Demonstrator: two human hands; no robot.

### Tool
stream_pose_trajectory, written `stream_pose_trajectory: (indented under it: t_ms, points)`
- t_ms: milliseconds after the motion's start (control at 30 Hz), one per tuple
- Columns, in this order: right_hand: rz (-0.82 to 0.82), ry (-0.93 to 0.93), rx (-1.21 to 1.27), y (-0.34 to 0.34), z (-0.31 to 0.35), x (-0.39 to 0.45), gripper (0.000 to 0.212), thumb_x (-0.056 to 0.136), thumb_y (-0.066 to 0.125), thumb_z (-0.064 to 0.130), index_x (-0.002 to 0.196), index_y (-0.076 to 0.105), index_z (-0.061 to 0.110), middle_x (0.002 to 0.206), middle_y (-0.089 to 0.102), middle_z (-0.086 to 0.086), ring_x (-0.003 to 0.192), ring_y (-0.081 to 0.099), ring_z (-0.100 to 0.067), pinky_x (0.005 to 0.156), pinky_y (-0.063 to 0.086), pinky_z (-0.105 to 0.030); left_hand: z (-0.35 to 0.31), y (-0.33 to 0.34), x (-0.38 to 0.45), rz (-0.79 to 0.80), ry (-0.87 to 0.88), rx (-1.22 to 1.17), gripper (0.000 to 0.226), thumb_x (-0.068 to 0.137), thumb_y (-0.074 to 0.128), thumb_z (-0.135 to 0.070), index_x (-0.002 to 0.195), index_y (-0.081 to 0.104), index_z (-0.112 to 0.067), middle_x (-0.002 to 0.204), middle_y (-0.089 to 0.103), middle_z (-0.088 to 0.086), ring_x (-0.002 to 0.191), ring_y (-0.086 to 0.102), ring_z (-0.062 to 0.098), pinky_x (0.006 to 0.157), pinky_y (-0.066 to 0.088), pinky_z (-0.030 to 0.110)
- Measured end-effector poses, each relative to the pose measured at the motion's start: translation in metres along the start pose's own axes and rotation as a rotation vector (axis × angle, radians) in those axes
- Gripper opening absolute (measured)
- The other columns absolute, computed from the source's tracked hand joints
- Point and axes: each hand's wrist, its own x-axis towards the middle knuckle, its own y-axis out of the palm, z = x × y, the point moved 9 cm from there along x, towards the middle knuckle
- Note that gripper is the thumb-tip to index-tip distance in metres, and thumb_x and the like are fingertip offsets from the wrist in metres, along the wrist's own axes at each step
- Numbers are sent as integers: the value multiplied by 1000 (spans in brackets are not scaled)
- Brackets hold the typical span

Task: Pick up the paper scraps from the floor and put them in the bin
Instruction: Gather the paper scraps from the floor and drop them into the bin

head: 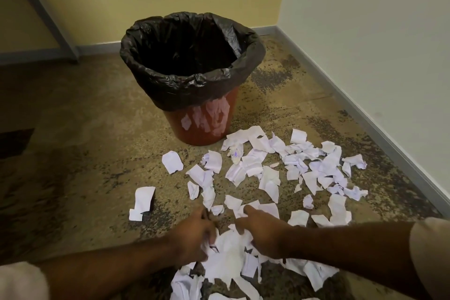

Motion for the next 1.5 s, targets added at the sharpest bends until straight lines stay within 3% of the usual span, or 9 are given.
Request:
stream_pose_trajectory:
  t_ms: [200, 400, 567, 733, 967, 1133, 1300, 1400, 1500]
  points:
    - [-139, -6, 244, -38, -14, 1, 15, 82, 69, 6, 94, 67, 14, 111, 58, -1, 106, 50, -16, 91, 41, -25, 11, -21, 2, -20, -44, -10, 16, 68, 83, -18, 81, 74, -16, 101, 63, -4, 87, 58, 6, 74, 45, 21]
    - [-284, 44, 717, -95, -12, -2, 21, 72, 81, 2, 80, 70, 18, 100, 69, -4, 93, 64, -18, 77, 50, -18, 12, -82, 0, -251, -143, -319, 24, 66, 87, -15, 67, 67, -27, 79, 67, -10, 70, 58, 2, 61, 44, 12]
    - [-331, 48, 1045, -142, 5, -11, 18, 74, 77, -7, 87, 68, 3, 95, 66, -14, 80, 58, -28, 73, 47, -40, -10, -132, -15, -419, -151, -677, 20, 69, 84, -5, 75, 72, -19, 75, 71, 3, 63, 64, 12, 61, 52, 24]
    - [-278, -166, 1340, -205, 47, -23, 23, 76, 67, -14, 85, 64, 7, 79, 69, -7, 66, 69, -16, 59, 59, -25, -55, -193, -36, -503, 14, -879, 23, 73, 79, 3, 76, 71, -18, 80, 71, 9, 72, 67, 23, 70, 56, 38]
    - [-547, -448, 1559, -314, 89, -21, 20, 79, 62, -12, 90, 60, 5, 86, 70, -10, 73, 70, -20, 60, 60, -29, -96, -306, -68, -727, 264, -1002, 14, 79, 76, -3, 80, 66, -13, 80, 70, 9, 69, 69, 19, 54, 55, 28]
    - [-771, -318, 1658, -353, 85, 16, 25, 92, 63, 6, 116, 55, 5, 120, 61, -18, 102, 62, -28, 95, 53, -48, -70, -356, -59, -992, 172, -1286, 9, 90, 66, -6, 89, 60, -12, 88, 64, 8, 80, 61, 24, 72, 51, 35]
    - [-594, -216, 1652, -348, 87, 32, 71, 84, 73, 26, 145, 39, 15, 153, 34, -4, 132, 43, -32, 109, 39, -53, -63, -346, -41, -837, 152, -1608, 31, 92, 58, -24, 118, 64, -8, 125, 58, 11, 111, 60, 29, 103, 48, 43]
    - [-560, -238, 1683, -349, 84, 27, 58, 86, 69, 19, 138, 45, 15, 157, 23, -10, 133, 39, -33, 105, 40, -59, -68, -342, -37, -802, 223, -1699, 54, 89, 52, -37, 140, 50, -18, 152, 31, 5, 132, 43, 32, 110, 40, 51]
    - [-542, -254, 1731, -349, 76, 25, 70, 89, 63, 7, 150, 31, 17, 158, 19, -14, 128, 42, -33, 111, 33, -60, -81, -345, -35, -731, 331, -1624, 54, 90, 43, -42, 141, 49, -24, 134, 51, -11, 114, 51, 19, 100, 42, 42]
